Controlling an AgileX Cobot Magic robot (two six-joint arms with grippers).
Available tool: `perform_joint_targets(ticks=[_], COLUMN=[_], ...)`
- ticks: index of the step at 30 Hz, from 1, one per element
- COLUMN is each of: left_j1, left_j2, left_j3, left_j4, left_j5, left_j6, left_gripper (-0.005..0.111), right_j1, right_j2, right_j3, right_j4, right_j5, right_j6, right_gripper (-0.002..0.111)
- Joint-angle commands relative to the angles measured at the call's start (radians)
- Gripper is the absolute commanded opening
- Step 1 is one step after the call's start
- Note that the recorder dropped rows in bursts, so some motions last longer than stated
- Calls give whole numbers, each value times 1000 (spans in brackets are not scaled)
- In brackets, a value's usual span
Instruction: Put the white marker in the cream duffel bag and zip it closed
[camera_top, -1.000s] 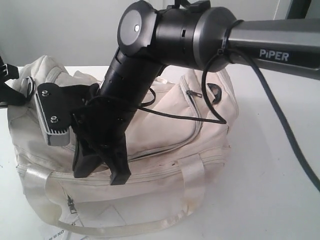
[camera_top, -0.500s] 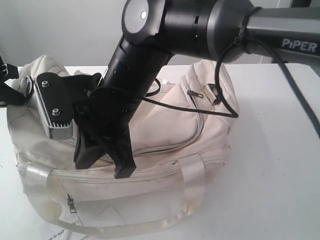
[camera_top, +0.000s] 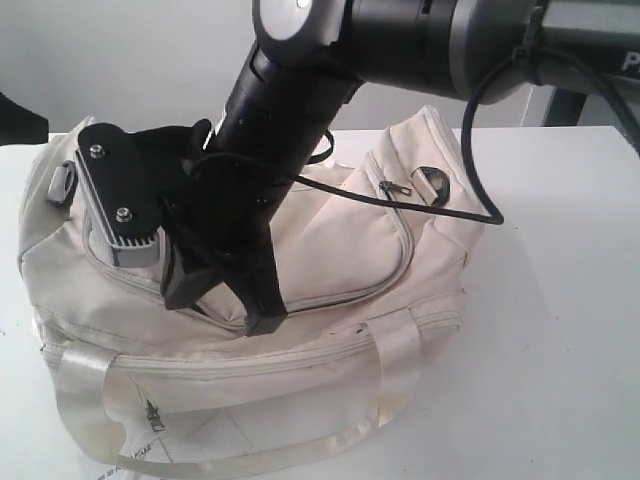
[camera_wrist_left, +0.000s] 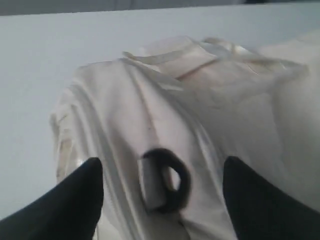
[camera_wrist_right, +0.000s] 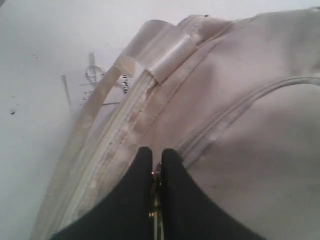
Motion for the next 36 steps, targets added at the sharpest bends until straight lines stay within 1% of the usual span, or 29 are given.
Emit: perform_joint_targets(ticks=[1,2,3,4,6,7,9,10,11,12,14,17,20,28,30,32,36], left_j1=[1,1,1,1,-1,-17,-66,-93,-127,-153,-181,-205,-210,-210,-210,-210,-210], left_j2=[-33,-35,-39,-39,-39,-39,-39,-39,-39,-39,-39,-39,-31,27,32,36,36], left_j3=[-1,-1,1,2,36,60,110,131,154,166,173,173,173,175,175,175,175], left_j4=[-59,-87,-107,-103,-98,-98,-98,-113,-143,-163,-177,-177,-182,-182,-170,-159,-159], left_j5=[272,314,393,419,497,519,515,487,432,394,331,274,241,236,221,197,186], left_j6=[346,412,536,570,750,842,974,1040,1096,1121,1145,1163,1176,1208,1208,1208,1204], left_gripper=[58,57,57,57,57,57,60,61,61,61,61,61,61,57,53,40,6], right_j1=[0,0,0,0,0,0,0,0,0,0,0,0,0,0,0,0,0], right_j2=[-30,-30,-32,-32,-43,-50,-69,-77,-82,-84,-84,-84,-84,-84,-84,-84,-84], right_j3=[-10,-12,-12,-12,-12,-12,-12,-12,-12,-12,-12,-12,-12,-12,-12,-12,-12], right_j4=[-4,-4,-6,-10,-10,-10,-10,-10,-10,-5,-5,2,22,41,41,41,41], right_j5=[-94,-102,-117,-124,-129,-136,-151,-161,-161,-159,-157,-157,-157,-161,-163,-162,-160], right_j6=[4,4,4,4,8,9,16,32,33,33,33,33,33,33,33,38,81], right_gripper=[0,0,0,0,0,0,0,0,0,0,0,0,0,0,0,0,0])
